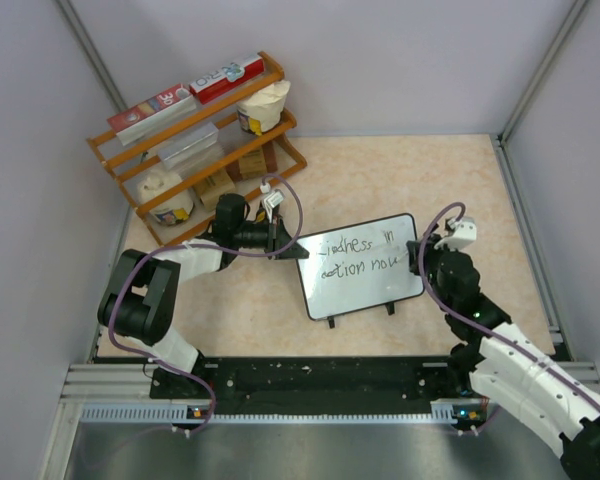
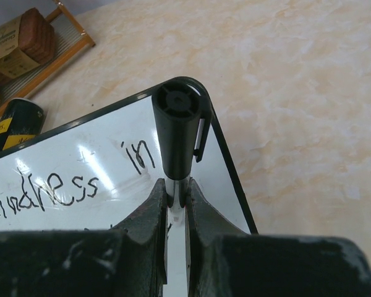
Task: Write a sentence on the whiteboard
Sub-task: Write on the whiteboard with the whiteboard.
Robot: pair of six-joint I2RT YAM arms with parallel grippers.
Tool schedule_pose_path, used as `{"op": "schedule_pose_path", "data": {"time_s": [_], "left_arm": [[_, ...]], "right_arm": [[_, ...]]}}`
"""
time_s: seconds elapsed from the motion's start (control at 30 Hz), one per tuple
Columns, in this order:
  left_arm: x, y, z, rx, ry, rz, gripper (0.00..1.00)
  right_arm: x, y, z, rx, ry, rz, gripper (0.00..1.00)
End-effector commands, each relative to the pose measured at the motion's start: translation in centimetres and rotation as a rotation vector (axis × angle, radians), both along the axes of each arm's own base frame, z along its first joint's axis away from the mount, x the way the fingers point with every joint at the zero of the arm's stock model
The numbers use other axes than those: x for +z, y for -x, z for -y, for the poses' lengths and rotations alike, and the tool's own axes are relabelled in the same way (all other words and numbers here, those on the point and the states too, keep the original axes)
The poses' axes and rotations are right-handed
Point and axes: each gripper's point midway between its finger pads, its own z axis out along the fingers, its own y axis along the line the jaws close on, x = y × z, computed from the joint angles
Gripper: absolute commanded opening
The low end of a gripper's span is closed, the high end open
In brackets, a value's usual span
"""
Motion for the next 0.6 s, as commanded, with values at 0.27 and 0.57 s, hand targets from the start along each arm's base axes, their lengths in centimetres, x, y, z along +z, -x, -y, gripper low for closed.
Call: {"op": "schedule_pose_path", "data": {"time_s": [0.27, 0.57], "left_arm": [[-4.0, -0.2, -0.7, 0.037, -0.114, 0.027, 0.00], [-3.9, -0.2, -0.6, 0.036, -0.112, 0.028, 0.00]], "right_arm": [[-1.7, 1.0, 1.2, -0.039, 0.003, -0.039, 0.00], [1.4, -0.6, 1.2, -0.071, -0.003, 0.025, 0.00]]}}
